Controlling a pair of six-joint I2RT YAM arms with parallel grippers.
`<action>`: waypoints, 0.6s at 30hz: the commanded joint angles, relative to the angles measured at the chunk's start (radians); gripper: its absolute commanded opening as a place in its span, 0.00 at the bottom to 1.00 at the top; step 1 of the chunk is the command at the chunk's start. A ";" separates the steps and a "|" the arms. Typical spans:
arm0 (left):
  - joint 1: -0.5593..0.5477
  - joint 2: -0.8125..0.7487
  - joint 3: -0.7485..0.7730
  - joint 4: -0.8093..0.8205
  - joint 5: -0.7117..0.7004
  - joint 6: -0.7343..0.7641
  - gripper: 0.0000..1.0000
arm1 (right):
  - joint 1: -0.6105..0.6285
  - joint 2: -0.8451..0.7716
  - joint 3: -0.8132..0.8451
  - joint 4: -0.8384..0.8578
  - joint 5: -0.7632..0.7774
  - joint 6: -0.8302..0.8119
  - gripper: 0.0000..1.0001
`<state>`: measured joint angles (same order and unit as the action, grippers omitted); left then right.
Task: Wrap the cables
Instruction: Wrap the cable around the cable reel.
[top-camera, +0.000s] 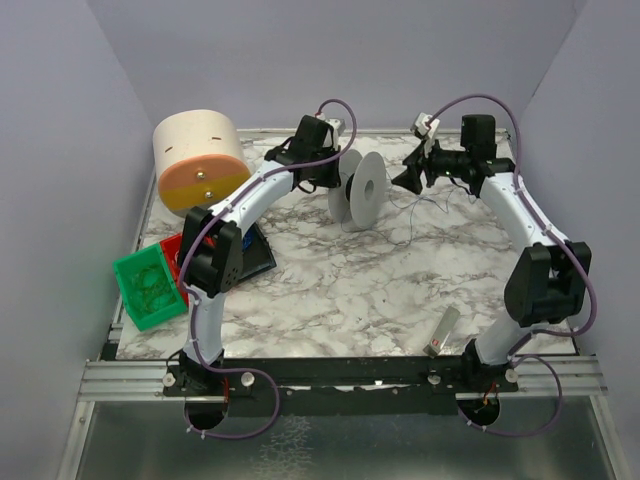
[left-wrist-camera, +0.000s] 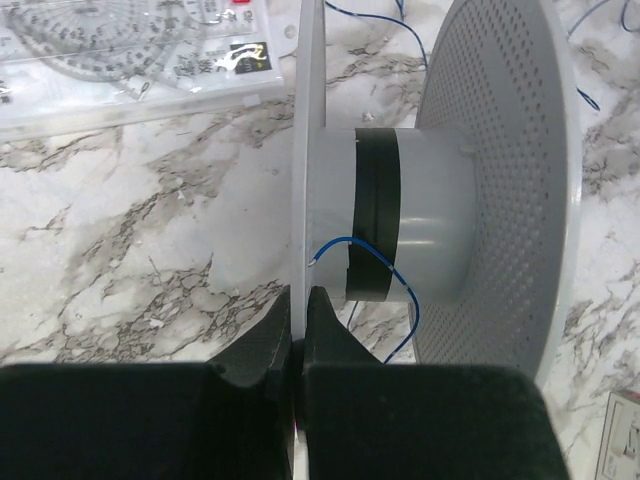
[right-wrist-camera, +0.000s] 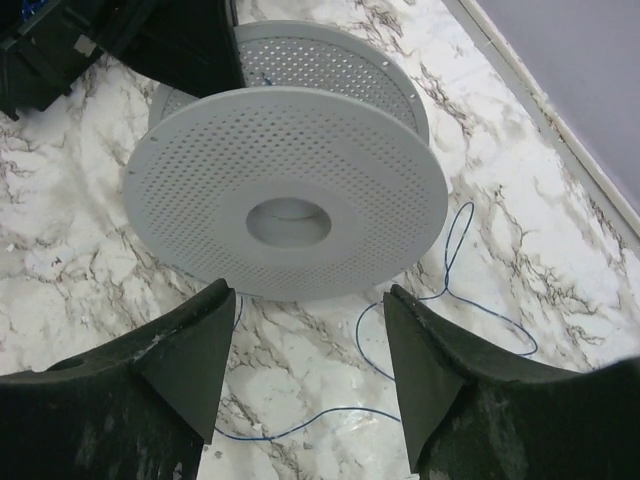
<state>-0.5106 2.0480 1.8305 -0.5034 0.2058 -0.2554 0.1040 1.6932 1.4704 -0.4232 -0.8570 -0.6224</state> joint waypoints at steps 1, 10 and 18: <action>0.004 -0.043 0.024 0.014 -0.085 -0.052 0.00 | 0.008 -0.081 -0.100 0.144 0.000 0.101 0.67; -0.007 -0.091 0.026 0.070 -0.120 0.036 0.00 | 0.013 -0.085 -0.152 0.075 -0.069 -0.012 0.86; -0.058 -0.096 0.049 -0.016 -0.064 0.299 0.00 | 0.014 -0.139 -0.098 0.008 -0.121 -0.297 0.93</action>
<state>-0.5327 2.0155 1.8343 -0.5022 0.0971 -0.1265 0.1123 1.5791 1.3167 -0.3336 -0.8948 -0.6994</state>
